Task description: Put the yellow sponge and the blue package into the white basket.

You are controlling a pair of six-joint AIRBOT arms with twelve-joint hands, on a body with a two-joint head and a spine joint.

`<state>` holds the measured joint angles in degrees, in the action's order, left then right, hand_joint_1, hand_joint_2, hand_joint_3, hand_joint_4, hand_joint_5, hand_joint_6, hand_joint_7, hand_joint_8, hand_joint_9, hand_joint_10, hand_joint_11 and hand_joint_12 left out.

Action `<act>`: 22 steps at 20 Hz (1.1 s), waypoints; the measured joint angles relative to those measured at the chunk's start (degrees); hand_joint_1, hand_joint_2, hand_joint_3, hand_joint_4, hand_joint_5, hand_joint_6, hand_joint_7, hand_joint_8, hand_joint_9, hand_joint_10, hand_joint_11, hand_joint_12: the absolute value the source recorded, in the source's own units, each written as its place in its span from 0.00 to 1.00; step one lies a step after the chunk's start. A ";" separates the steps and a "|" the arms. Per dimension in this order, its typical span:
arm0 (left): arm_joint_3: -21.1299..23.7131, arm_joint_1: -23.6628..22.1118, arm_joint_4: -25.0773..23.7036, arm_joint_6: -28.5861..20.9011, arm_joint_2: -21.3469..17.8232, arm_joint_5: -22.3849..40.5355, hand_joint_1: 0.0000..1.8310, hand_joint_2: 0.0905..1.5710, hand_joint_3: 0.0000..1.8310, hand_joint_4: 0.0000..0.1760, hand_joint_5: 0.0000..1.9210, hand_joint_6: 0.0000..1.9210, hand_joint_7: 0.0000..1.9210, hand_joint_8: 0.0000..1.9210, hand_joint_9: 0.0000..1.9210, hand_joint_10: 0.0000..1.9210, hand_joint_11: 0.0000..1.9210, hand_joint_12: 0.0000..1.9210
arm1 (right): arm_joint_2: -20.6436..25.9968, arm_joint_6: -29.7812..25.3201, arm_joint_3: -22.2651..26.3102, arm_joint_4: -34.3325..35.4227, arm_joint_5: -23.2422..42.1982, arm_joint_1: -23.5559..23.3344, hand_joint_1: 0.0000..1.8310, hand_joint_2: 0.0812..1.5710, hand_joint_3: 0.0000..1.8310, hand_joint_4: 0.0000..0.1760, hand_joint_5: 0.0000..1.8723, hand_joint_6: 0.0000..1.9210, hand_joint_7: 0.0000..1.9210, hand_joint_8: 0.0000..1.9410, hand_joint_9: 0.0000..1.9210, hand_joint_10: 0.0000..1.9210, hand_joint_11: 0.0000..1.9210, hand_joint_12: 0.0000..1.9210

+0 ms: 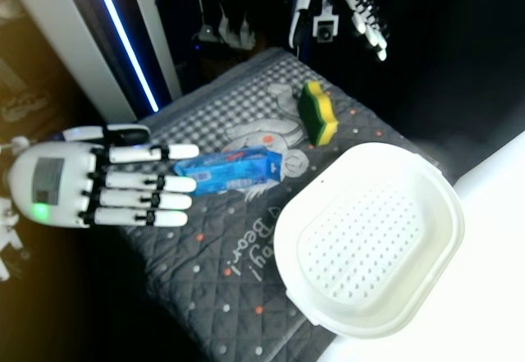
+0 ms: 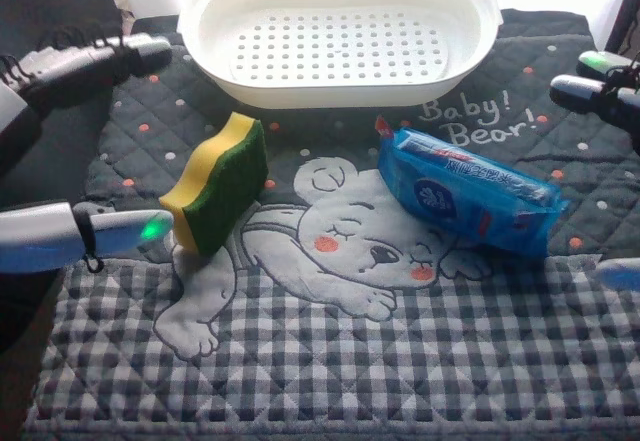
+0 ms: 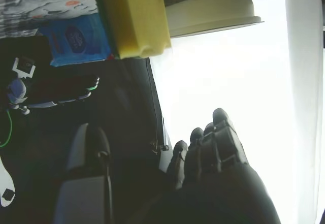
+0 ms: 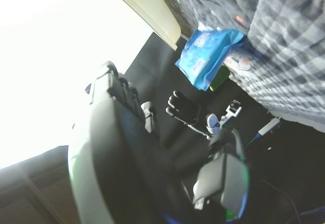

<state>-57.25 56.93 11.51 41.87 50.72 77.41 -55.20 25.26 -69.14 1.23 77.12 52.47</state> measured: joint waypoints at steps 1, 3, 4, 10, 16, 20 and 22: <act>0.00 0.17 -0.22 0.00 0.09 -0.37 0.46 0.62 0.00 0.00 0.17 0.00 0.14 0.00 0.12 0.01 0.00 0.40 | -0.04 0.00 0.00 -0.22 0.00 0.00 0.41 0.55 0.00 1.00 0.03 0.00 0.00 0.00 0.02 0.00 0.00 0.30; 0.00 0.15 -0.31 -0.09 0.11 -0.42 0.49 0.61 0.00 0.00 0.15 0.00 0.14 0.00 0.11 0.00 0.00 0.37 | -0.33 -0.04 -0.26 -0.22 0.04 0.00 0.42 0.55 0.00 1.00 0.02 0.00 0.00 0.00 0.01 0.00 0.00 0.31; -0.20 0.15 0.11 -0.07 0.31 -0.15 0.48 0.61 0.00 0.00 0.15 0.00 0.13 0.00 0.12 0.00 0.00 0.39 | -0.79 -0.09 -0.48 0.07 0.04 0.00 0.44 0.55 0.00 1.00 0.02 0.00 0.00 0.00 0.00 0.00 0.00 0.29; -3.69 -4.42 -1.03 -0.04 5.81 -6.58 0.37 0.54 0.00 0.00 0.15 0.00 0.13 0.00 0.11 0.00 0.00 0.32 | -3.39 -0.50 -1.99 -0.85 -0.85 -1.86 0.39 0.55 0.00 1.00 0.00 0.00 0.00 0.00 0.00 0.00 0.00 0.14; -6.03 -6.25 -1.29 -0.07 7.08 -9.27 0.51 0.60 0.01 0.00 0.19 0.00 0.15 0.00 0.15 0.00 0.00 0.46 | -7.37 -0.52 -4.59 -4.35 -3.91 -8.02 0.40 0.53 0.00 1.00 0.00 0.00 0.00 0.00 0.03 0.00 0.00 0.45; -8.76 -8.70 -0.85 -0.11 9.99 -13.27 0.48 0.63 0.00 0.00 0.19 0.00 0.17 0.00 0.20 0.01 0.02 0.65 | -9.05 -0.55 -6.05 -5.33 -7.85 -8.35 0.44 0.51 0.00 1.00 0.05 0.00 0.00 0.00 0.00 0.00 0.00 0.42; -9.66 -9.42 -2.36 0.15 10.97 -15.82 0.52 0.63 0.00 0.00 0.20 0.00 0.23 0.01 0.26 0.02 0.07 0.59 | -9.94 -0.57 -7.10 -4.02 -9.92 -8.79 0.45 0.52 0.00 1.00 0.07 0.00 0.00 0.00 0.02 0.01 0.00 0.45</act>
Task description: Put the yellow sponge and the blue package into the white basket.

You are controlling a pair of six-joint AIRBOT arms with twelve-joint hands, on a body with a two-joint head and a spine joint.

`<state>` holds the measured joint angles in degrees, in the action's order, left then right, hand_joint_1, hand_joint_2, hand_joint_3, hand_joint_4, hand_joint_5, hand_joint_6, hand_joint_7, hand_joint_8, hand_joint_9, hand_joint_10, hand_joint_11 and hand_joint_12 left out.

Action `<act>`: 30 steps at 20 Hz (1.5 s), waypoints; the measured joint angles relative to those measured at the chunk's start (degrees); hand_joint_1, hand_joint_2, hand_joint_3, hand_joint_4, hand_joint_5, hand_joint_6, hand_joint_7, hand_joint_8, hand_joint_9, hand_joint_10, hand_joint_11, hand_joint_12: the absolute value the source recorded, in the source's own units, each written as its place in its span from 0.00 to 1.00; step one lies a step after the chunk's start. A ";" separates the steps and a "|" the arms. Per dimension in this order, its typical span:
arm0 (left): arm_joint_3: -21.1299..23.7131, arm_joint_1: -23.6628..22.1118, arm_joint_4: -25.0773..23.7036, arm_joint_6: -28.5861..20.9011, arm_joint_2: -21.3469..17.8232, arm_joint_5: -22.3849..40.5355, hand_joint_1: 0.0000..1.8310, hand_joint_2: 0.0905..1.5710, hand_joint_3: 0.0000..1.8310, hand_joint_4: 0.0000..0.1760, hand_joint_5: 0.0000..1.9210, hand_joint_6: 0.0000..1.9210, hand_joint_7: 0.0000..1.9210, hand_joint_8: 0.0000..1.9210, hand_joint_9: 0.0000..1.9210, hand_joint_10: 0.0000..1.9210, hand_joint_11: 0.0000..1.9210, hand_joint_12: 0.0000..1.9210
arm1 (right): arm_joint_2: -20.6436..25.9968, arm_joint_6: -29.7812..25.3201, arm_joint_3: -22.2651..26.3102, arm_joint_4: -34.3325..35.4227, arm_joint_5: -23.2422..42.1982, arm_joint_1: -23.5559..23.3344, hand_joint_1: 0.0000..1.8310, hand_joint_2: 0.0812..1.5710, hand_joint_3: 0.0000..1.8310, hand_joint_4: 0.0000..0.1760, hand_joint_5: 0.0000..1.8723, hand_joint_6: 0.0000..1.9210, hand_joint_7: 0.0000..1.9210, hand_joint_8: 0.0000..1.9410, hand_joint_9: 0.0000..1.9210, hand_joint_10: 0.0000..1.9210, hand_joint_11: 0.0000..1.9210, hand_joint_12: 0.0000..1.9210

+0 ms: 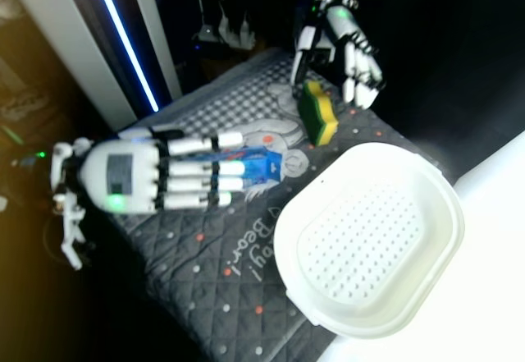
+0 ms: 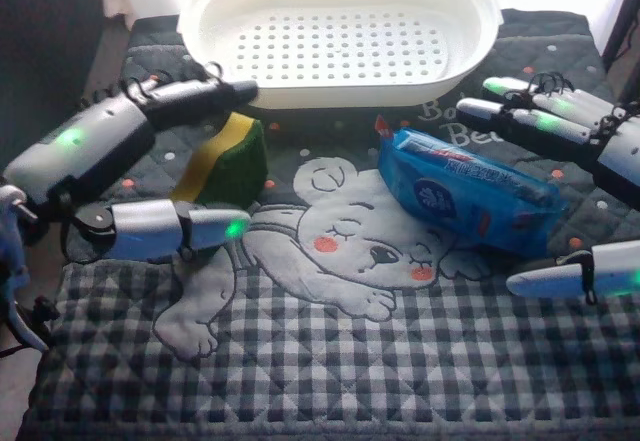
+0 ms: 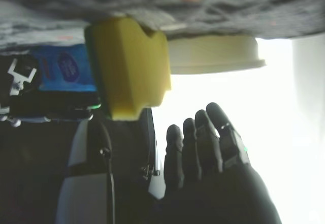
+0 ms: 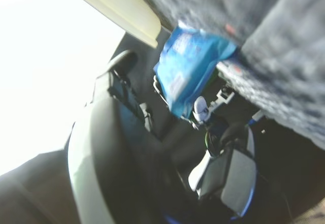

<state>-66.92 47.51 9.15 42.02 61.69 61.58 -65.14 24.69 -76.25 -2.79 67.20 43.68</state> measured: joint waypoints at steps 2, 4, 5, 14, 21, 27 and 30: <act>-0.94 -0.09 1.38 -0.11 0.68 -0.20 0.53 0.63 0.00 0.00 0.23 0.00 0.28 0.01 0.31 0.02 0.07 0.72 | -0.55 0.04 -0.37 -0.17 -1.03 0.00 0.46 0.54 0.00 1.00 0.07 0.00 0.01 0.00 0.01 0.01 0.00 0.35; -2.32 -0.07 3.85 -0.02 1.60 -1.95 0.52 0.64 0.00 0.00 0.25 0.00 0.30 0.00 0.35 0.02 0.12 0.69 | -1.20 0.02 -0.55 -0.90 -2.34 0.02 0.47 0.55 0.00 1.00 0.09 0.00 0.03 0.00 0.04 0.01 0.00 0.31; -2.60 -0.07 5.07 0.24 2.16 -3.32 0.54 0.66 0.01 0.00 0.25 0.00 0.31 0.00 0.36 0.03 0.12 0.70 | -1.33 0.00 -0.63 -1.18 -2.60 0.02 0.48 0.55 0.00 1.00 0.11 0.01 0.04 0.00 0.05 0.01 0.00 0.31; -4.37 -0.68 5.68 -0.02 3.76 -4.24 0.74 0.69 0.01 0.00 0.41 0.01 0.49 0.54 0.55 0.11 0.28 0.80 | -3.06 -0.37 -1.64 -0.87 -2.32 -0.79 0.69 0.70 0.00 0.00 0.49 0.44 0.55 0.56 0.55 0.44 0.41 0.67; -2.97 -0.81 3.76 0.44 3.04 -2.56 0.70 0.66 0.00 0.00 0.61 0.25 0.55 0.56 0.39 0.54 0.09 0.86 | -2.89 -0.52 -1.99 -0.50 -1.40 -0.76 0.76 0.66 0.00 0.00 0.55 0.50 0.61 0.20 0.56 0.52 0.54 0.44; 0.92 -7.78 -6.32 -0.04 -2.49 3.50 0.75 0.62 0.00 0.00 0.62 0.32 0.71 0.14 0.55 0.53 0.35 0.65 | 0.04 -3.19 -1.79 -1.42 1.29 -0.57 0.80 0.66 0.00 0.00 0.57 0.50 0.59 0.28 0.52 0.46 0.42 0.66; -0.33 -14.40 -10.93 -0.24 -2.60 3.26 0.77 0.61 0.00 0.00 0.67 0.22 0.68 0.26 0.55 0.45 0.28 0.55 | 1.07 -3.17 -2.84 -4.37 0.57 -7.34 0.76 0.64 0.00 0.00 0.66 0.25 0.59 0.33 0.55 0.52 0.49 0.49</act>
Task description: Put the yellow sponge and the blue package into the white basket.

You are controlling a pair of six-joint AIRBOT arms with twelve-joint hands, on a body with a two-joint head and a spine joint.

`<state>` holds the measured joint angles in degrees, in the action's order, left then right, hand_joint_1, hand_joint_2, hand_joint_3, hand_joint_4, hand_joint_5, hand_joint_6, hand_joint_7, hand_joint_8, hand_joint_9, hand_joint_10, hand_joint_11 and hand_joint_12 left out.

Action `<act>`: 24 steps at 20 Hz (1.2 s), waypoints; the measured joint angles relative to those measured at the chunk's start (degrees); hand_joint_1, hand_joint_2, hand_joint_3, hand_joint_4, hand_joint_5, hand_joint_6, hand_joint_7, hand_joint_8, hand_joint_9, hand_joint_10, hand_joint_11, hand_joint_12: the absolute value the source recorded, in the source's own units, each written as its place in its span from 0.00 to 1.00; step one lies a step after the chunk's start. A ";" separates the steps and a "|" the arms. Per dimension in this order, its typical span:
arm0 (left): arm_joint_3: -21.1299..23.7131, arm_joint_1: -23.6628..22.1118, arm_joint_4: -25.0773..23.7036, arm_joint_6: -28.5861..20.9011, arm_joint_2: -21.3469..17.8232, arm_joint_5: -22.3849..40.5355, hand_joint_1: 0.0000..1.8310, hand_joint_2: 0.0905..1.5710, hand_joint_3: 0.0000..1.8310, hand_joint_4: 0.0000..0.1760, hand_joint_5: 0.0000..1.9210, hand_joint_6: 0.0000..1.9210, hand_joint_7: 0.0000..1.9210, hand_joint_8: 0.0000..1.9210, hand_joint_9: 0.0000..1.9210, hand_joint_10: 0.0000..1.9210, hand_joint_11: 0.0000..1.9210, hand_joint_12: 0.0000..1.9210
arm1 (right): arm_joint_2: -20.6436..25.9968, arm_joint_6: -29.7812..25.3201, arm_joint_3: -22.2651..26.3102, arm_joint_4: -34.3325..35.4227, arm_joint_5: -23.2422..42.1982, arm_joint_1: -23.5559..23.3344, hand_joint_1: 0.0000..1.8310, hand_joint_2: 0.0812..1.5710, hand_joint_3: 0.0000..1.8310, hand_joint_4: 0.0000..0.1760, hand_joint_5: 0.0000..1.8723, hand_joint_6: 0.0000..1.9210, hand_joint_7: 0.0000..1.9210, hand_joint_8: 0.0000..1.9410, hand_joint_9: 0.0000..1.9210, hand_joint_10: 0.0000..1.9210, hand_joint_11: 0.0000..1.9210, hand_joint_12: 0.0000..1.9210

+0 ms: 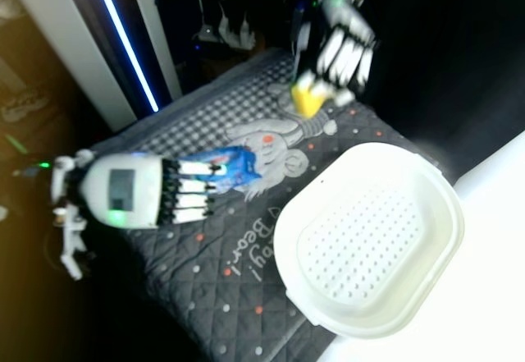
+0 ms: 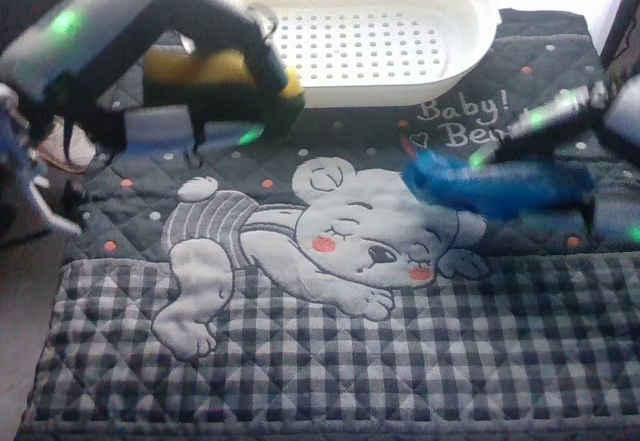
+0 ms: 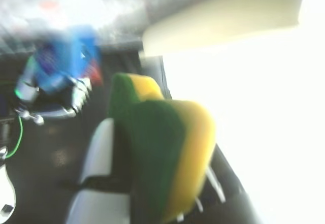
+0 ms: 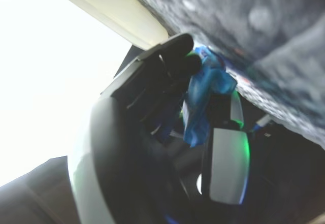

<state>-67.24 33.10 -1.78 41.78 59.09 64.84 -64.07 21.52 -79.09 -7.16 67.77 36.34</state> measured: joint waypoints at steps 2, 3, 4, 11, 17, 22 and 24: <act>-2.43 -3.91 -1.38 -0.04 1.05 -1.51 0.76 0.62 0.00 0.00 0.66 0.26 0.65 0.26 0.54 0.49 0.37 0.55 | -0.57 -0.04 -2.51 -0.22 0.48 -5.07 0.71 0.66 0.00 0.00 0.72 0.03 0.55 0.56 0.58 0.66 0.54 0.78; -4.85 -6.69 -1.14 0.02 2.38 -3.91 0.76 0.64 0.00 0.00 0.63 0.28 0.58 0.38 0.56 0.50 0.44 0.49 | -1.31 0.90 -4.22 0.44 -0.22 -7.43 0.71 0.66 0.00 0.00 0.72 0.01 0.53 0.61 0.54 0.63 0.46 0.84; -8.20 -10.25 -0.59 0.15 4.33 -7.87 0.76 0.65 0.00 0.00 0.58 0.36 0.54 0.44 0.54 0.52 0.47 0.46 | -2.82 2.58 -6.32 0.39 -3.13 -10.16 0.75 0.66 0.00 0.00 0.72 0.03 0.53 0.48 0.50 0.65 0.43 0.78; -24.74 -22.62 -1.01 0.07 17.03 -26.51 0.76 0.65 0.00 0.00 0.57 0.38 0.56 0.40 0.54 0.52 0.48 0.52 | -16.65 3.82 -22.67 -1.25 -18.47 -23.82 0.71 0.63 0.01 0.00 0.73 0.02 0.61 0.47 0.66 0.35 0.48 0.72; -36.09 -25.05 -0.61 0.24 25.07 -41.07 0.75 0.68 0.00 0.00 0.51 0.52 0.57 0.42 0.43 0.64 0.28 0.45 | -23.71 3.85 -31.15 -3.17 -29.70 -26.03 0.74 0.68 0.00 0.00 0.54 0.44 0.53 0.42 0.49 0.58 0.33 0.73; -36.15 -23.96 -0.63 0.17 25.24 -41.51 0.53 0.62 0.00 0.63 0.05 0.00 0.05 0.00 0.04 0.00 0.00 0.27 | -24.00 3.91 -30.88 -4.63 -32.09 -26.12 0.39 0.72 0.00 0.94 0.11 0.00 0.09 0.01 0.04 0.03 0.00 0.07; -34.01 -22.80 -0.55 0.13 23.52 -40.39 0.54 0.60 0.00 0.97 0.01 0.00 0.02 0.00 0.03 0.01 0.00 0.37 | -23.26 3.85 -28.74 -3.85 -30.97 -26.14 0.29 0.73 0.00 1.00 0.06 0.00 0.04 0.00 0.00 0.00 0.00 0.00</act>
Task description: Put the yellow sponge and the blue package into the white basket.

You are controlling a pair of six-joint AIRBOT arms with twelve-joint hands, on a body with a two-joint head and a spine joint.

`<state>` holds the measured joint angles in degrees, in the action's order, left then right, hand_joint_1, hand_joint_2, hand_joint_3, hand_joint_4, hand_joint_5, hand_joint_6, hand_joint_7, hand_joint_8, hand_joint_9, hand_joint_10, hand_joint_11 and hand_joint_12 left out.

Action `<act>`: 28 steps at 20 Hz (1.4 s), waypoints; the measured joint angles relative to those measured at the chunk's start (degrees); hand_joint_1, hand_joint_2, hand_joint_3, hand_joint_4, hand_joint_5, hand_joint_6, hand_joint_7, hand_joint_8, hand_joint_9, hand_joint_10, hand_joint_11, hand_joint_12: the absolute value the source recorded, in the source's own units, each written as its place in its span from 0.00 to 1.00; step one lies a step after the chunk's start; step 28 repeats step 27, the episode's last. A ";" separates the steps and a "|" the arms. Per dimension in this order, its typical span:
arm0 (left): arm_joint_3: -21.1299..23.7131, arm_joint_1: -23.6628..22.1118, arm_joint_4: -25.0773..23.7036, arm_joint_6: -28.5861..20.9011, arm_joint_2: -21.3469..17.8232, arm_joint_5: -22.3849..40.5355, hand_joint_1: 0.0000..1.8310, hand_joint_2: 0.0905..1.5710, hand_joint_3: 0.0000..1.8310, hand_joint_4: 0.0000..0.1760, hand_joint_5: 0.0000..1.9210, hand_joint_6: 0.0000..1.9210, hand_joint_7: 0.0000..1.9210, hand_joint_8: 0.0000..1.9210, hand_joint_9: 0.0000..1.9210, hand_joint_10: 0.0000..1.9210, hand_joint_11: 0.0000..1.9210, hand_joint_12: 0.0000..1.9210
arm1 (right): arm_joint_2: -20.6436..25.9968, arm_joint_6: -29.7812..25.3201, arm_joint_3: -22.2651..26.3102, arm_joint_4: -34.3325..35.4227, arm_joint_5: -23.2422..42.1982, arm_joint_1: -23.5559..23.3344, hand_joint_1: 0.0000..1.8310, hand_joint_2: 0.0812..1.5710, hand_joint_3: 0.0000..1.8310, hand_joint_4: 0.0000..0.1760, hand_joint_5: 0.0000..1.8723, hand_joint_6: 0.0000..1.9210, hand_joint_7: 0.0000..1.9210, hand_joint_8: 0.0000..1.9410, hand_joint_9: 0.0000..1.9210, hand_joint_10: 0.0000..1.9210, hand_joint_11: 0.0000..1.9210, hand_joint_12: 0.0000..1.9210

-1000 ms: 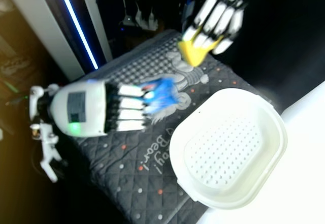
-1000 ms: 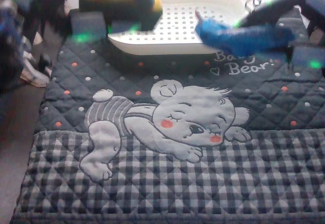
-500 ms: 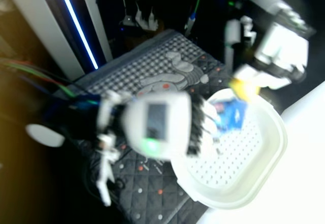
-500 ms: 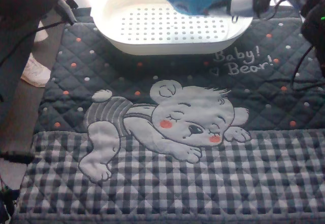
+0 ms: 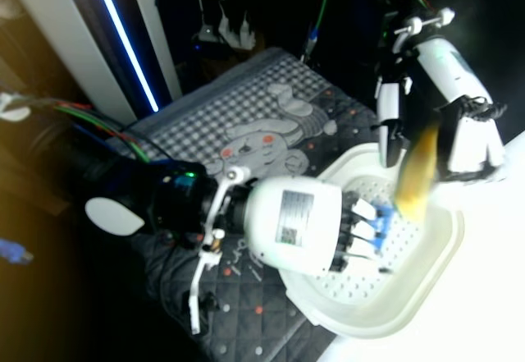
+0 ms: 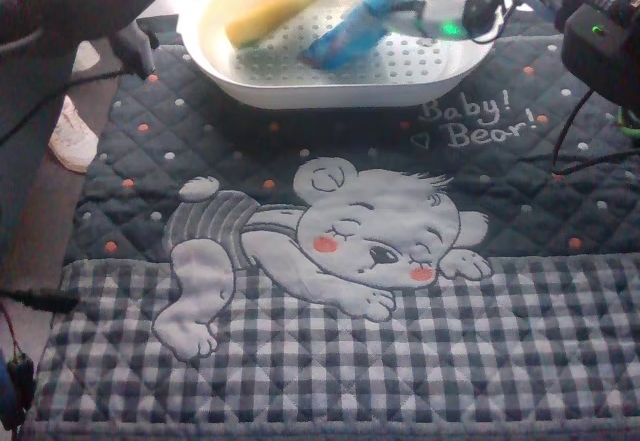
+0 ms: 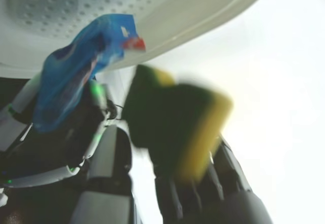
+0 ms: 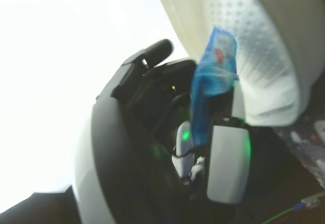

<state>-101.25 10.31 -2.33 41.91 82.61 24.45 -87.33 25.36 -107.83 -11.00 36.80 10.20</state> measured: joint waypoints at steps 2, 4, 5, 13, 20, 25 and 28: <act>5.38 2.38 0.22 -0.17 -3.41 4.37 0.53 0.58 0.00 1.00 0.02 0.00 0.02 0.00 0.01 0.00 0.00 0.22 | 3.56 -0.04 5.20 -2.01 3.04 0.00 0.28 0.72 0.00 1.00 0.06 0.00 0.03 0.00 0.00 0.00 0.00 0.00; 11.13 5.49 0.15 -0.15 -7.80 9.70 0.50 0.56 0.00 1.00 0.01 0.00 0.00 0.00 0.00 0.00 0.00 0.01 | 7.56 -0.07 8.96 -1.90 6.21 0.02 0.27 0.71 0.00 1.00 0.06 0.00 0.03 0.00 0.00 0.00 0.00 0.00; 13.11 6.56 0.15 -0.07 -9.51 11.37 0.50 0.56 0.00 1.00 0.01 0.00 0.00 0.00 0.00 0.00 0.00 0.01 | 9.03 -0.02 10.19 -1.25 7.85 0.59 0.27 0.71 0.00 1.00 0.06 0.00 0.03 0.00 0.00 0.00 0.00 0.00; 32.46 23.96 -0.81 -0.20 -25.77 33.42 0.46 0.55 0.00 1.00 0.02 0.00 0.00 0.00 0.00 0.00 0.00 0.00 | 23.10 0.00 26.34 5.75 29.03 19.02 0.32 0.67 0.00 1.00 0.11 0.01 0.04 0.00 0.00 0.00 0.00 0.00; 42.91 42.23 4.87 -0.15 -33.20 53.00 0.43 0.53 0.00 0.62 0.01 0.00 0.00 0.00 0.00 0.00 0.00 0.00 | 30.14 0.00 36.59 13.79 45.79 37.11 0.35 0.68 0.00 0.97 0.11 0.00 0.05 0.00 0.00 0.00 0.00 0.00; 45.57 49.77 11.91 -0.11 -33.59 60.08 0.41 0.55 0.00 0.96 0.00 0.00 0.00 0.00 0.00 0.00 0.00 0.00 | 30.16 0.02 40.50 22.05 51.87 48.65 0.29 0.68 0.00 1.00 0.09 0.00 0.03 0.00 0.00 0.00 0.00 0.00; 45.94 50.75 12.37 0.09 -33.59 61.57 0.39 0.56 0.01 1.00 0.00 0.00 0.00 0.00 0.00 0.00 0.00 0.00 | 30.58 -0.24 41.77 24.94 54.64 51.89 0.30 0.67 0.00 1.00 0.06 0.00 0.04 0.00 0.00 0.00 0.00 0.00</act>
